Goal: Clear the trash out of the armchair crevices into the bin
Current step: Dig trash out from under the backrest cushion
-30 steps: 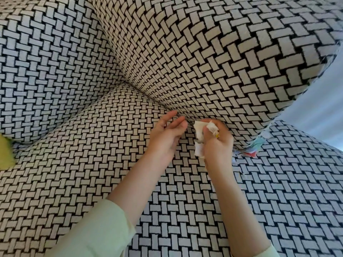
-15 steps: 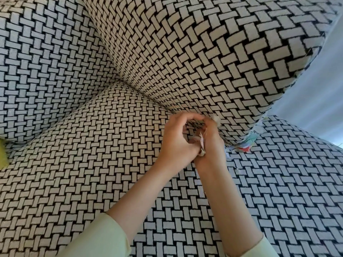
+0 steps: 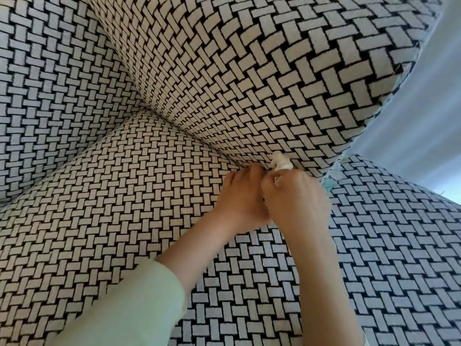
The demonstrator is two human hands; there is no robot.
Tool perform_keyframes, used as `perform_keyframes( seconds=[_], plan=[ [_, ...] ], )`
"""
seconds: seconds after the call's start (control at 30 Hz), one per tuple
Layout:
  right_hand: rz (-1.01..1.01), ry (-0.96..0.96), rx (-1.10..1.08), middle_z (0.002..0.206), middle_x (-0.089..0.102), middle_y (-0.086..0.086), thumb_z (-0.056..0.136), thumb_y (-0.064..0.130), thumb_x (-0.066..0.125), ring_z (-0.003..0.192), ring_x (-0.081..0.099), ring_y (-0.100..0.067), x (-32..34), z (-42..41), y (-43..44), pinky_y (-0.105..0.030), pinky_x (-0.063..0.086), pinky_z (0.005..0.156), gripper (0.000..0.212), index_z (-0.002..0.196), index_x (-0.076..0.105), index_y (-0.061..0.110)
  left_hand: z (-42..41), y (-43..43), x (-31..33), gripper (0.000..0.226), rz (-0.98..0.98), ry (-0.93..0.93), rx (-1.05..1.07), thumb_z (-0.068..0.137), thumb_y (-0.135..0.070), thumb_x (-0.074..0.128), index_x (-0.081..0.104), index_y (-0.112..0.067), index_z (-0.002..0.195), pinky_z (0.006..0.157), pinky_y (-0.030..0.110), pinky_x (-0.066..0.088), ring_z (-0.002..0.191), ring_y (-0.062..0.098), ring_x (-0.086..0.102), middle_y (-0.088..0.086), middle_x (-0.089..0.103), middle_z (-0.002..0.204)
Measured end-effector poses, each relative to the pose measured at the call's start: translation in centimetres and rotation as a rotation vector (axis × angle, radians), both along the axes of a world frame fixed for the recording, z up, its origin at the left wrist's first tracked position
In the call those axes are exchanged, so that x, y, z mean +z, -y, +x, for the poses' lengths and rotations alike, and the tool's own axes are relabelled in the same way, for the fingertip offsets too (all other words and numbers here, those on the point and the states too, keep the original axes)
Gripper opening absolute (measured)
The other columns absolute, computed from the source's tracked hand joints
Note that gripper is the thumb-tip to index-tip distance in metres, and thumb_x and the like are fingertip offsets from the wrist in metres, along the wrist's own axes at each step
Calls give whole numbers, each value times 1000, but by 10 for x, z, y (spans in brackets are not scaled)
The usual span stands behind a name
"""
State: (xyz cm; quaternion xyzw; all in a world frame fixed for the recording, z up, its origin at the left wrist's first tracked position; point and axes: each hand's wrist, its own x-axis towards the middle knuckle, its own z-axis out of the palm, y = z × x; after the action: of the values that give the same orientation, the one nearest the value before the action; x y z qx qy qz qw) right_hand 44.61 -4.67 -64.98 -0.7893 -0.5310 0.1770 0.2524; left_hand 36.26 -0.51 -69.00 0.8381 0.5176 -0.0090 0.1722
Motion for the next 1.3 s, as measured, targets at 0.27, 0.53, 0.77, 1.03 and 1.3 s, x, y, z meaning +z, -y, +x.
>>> perform_keyframes(
  seconds=[0.27,0.53,0.77,1.03,1.3],
  plan=[
    [-30,57,58,85,56,-5,96,39,40,86,55,-25,0,1,1,-29,33,65,30,90,52,13,32,9,-13,40,94,168,377,95,-23,30,34,-6,131,117,37,5,130,22,38,7,50,128],
    [37,-26,-5,58,42,3,93,36,46,64,47,-23,-10,10,-7,-28,29,53,40,58,40,17,25,11,-10,36,86,482,322,84,-8,57,36,-7,112,61,27,38,82,26,60,8,62,89],
    [163,-64,-6,48,38,5,91,26,51,53,38,-20,-11,2,-6,-23,23,46,43,52,35,17,-15,7,11,31,-279,855,326,84,0,56,39,-24,90,56,18,41,64,10,52,-8,58,74],
    [135,-363,168,100,59,-13,95,29,45,82,55,-25,-32,-47,-10,-31,40,66,29,104,53,3,-54,16,23,32,-271,875,344,92,-5,49,49,-37,94,70,22,53,81,0,62,-21,62,92],
    [151,-339,271,58,42,11,89,3,45,50,36,-3,-32,-39,-10,-14,25,44,19,76,49,17,-72,30,21,59,-506,1076,299,75,14,51,45,-32,110,92,16,44,113,-7,50,-11,52,122]
  ],
)
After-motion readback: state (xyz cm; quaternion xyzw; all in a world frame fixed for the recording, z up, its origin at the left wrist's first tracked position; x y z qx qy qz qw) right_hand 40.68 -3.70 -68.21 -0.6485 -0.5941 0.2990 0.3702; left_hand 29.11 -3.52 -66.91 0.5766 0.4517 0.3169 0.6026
